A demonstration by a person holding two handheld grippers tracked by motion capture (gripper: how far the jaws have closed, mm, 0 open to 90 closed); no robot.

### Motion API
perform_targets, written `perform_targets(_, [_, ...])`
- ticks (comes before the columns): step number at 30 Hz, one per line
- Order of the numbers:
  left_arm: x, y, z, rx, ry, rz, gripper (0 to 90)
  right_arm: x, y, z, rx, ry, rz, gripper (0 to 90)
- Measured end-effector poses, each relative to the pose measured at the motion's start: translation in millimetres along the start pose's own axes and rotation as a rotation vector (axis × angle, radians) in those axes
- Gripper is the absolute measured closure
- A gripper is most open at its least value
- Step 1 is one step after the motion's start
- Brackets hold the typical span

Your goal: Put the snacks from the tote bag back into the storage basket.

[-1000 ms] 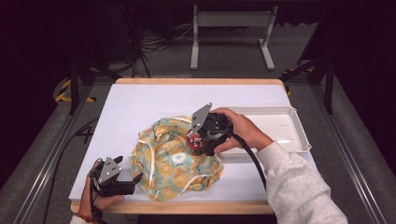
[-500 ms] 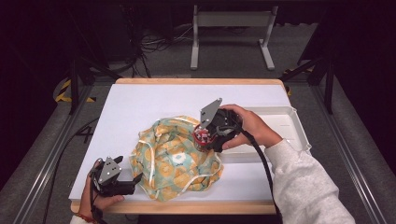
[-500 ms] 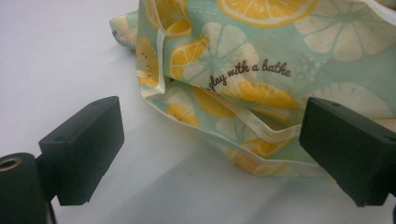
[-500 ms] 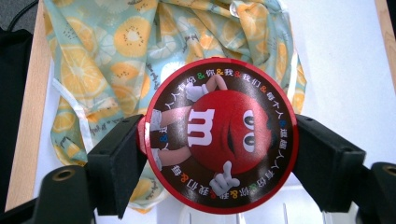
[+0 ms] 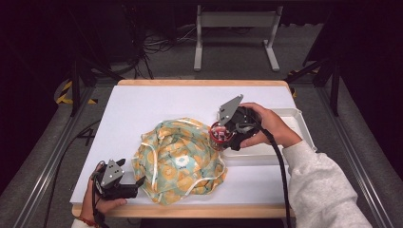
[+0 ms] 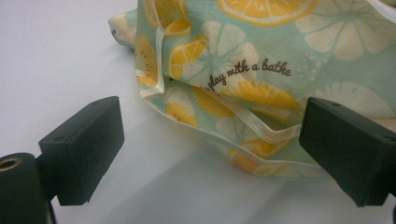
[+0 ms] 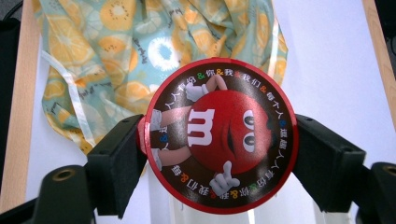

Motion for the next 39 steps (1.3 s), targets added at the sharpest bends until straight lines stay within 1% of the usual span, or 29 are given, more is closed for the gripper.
perform_targets(2, [0.0,0.1,-0.1,0.002,0.003,-0.001,7.3,1.7,0.9,2.1,-0.003,0.0,0.0,23.5])
perform_targets(5, [-0.1,-0.1,0.1,0.001,0.007,-0.001,7.3,9.5,3.3,11.0,-0.007,-0.02,0.001,23.4])
perform_targets(6, [-0.1,-0.1,0.1,0.001,0.007,-0.001,7.3,9.5,3.3,11.0,-0.007,-0.02,0.001,23.4])
perform_targets(7, [0.0,-0.1,0.0,0.0,0.003,0.0,7.3,13.2,3.1,15.0,-0.011,-0.028,0.007,23.5])
perform_targets(9, [-0.2,0.4,0.0,0.001,0.006,-0.003,7.2,15.8,2.9,19.4,-0.023,-0.023,0.009,23.4])
perform_targets(11, [-0.7,0.7,0.1,0.003,0.007,-0.004,7.2,18.5,2.6,22.8,-0.027,-0.029,0.001,23.4])
perform_targets(12, [-0.6,0.6,0.2,0.002,0.008,-0.003,7.2,19.9,2.2,25.0,-0.032,-0.037,0.004,23.4])
perform_targets(14, [-0.3,0.3,0.0,0.001,0.004,-0.004,7.2,21.8,1.6,28.1,-0.045,-0.032,0.004,23.5])
perform_targets(15, [-0.2,0.3,0.0,0.001,0.003,-0.004,7.2,22.9,1.5,29.5,-0.043,-0.031,0.012,23.4])
perform_targets(17, [-0.4,0.8,0.2,0.001,0.005,-0.003,7.2,24.4,2.0,31.6,-0.038,-0.036,0.01,23.4])
perform_targets(19, [-1.0,1.1,0.5,0.0,0.004,-0.006,7.2,25.6,2.5,35.0,-0.045,-0.032,0.005,23.4])
perform_targets(24, [0.1,1.0,0.4,-0.003,0.003,-0.004,7.2,29.2,1.4,43.7,-0.061,-0.028,0.009,23.4])
perform_targets(25, [0.0,1.3,0.6,-0.003,0.004,-0.006,7.2,31.8,1.0,48.9,-0.08,-0.034,0.004,23.4])
perform_targets(27, [-0.2,1.7,0.8,-0.005,0.003,-0.006,7.2,32.8,0.5,50.5,-0.085,-0.034,0.004,23.4])
perform_targets(30, [0.1,1.6,0.8,-0.006,0.002,-0.004,7.2,37.3,-1.9,57.9,-0.113,-0.041,0.014,23.4])
perform_targets(33, [0.0,1.4,1.1,-0.006,0.002,-0.005,7.2,40.2,-3.2,61.9,-0.119,-0.045,0.012,23.4])
perform_targets(35, [0.0,1.3,1.2,-0.006,0.005,-0.005,7.2,43.7,-6.0,67.3,-0.125,-0.048,0.023,23.4])
perform_targets(36, [-0.1,1.3,1.3,-0.007,0.004,-0.006,7.2,44.9,-7.7,70.6,-0.136,-0.053,0.013,23.4])
perform_targets(39, [-0.1,1.1,1.3,-0.01,0.002,-0.006,7.2,45.7,-12.9,76.8,-0.163,-0.047,0.012,23.5])
Point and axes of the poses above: each handheld gripper's, and its own axes: y roughly backward along the jaws, z roughly out of its underside, x roughly to its right, the point moved 5 cm from there along -y, roughly forward along the jaws, and after that the axes turned 15 degrees about -y, right-handed, at the moved point
